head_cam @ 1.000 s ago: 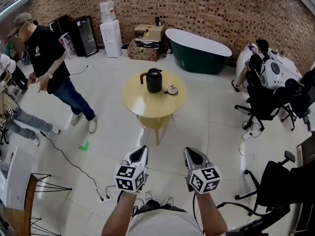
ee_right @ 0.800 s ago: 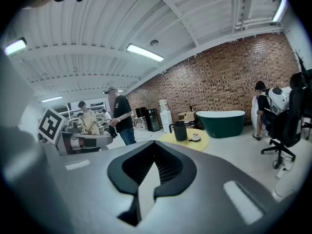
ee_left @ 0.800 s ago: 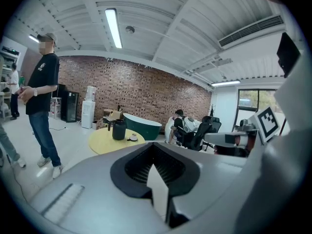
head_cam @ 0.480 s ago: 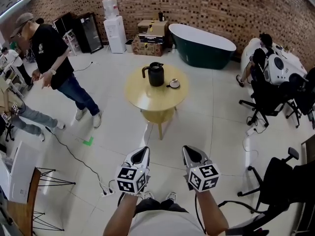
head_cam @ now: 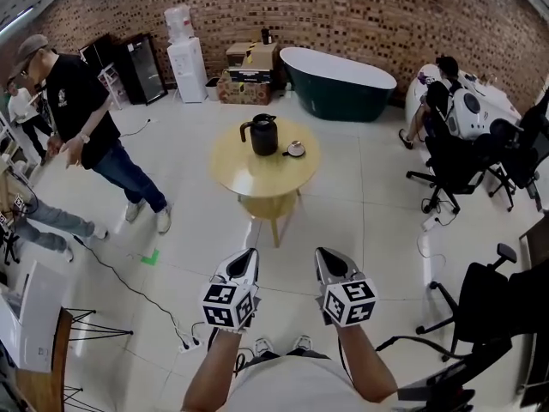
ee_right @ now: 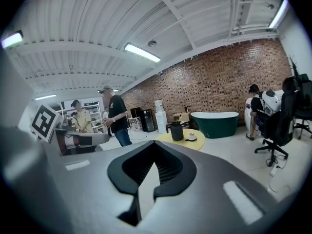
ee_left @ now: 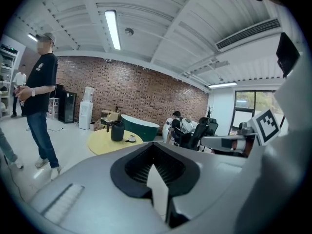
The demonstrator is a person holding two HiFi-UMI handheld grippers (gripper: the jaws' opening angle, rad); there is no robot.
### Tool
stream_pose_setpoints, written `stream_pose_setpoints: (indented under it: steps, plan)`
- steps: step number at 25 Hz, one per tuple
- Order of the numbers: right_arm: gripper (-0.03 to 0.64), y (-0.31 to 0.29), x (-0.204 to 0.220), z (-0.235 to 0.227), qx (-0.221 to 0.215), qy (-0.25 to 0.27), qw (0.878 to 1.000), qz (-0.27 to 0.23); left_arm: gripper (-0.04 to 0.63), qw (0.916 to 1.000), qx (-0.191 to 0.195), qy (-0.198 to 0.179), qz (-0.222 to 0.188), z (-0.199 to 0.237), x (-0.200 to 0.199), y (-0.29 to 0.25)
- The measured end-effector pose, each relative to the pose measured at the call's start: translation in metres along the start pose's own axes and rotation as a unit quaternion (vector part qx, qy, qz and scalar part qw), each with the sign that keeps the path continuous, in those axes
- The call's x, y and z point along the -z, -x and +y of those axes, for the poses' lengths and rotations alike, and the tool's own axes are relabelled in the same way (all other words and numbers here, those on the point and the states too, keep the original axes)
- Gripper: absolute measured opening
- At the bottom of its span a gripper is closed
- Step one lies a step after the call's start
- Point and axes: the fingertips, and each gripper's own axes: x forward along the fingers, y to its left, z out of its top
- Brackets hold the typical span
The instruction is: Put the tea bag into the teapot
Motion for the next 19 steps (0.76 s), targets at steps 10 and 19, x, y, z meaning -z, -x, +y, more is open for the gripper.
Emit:
stream_pose_setpoints:
  steps: [10,19]
  plan:
    - [0.0,0.0,-0.011,0.006,0.008,0.01,1.0,-0.004,0.012,0.9999,0.007,0.005,-0.009,0.003,-0.004,0.006]
    - [0.0,-0.002,-0.014,0.013,0.001,0.009,1.0,-0.009,0.012,0.9999,0.011,0.002,-0.01,0.003,-0.007,0.003]
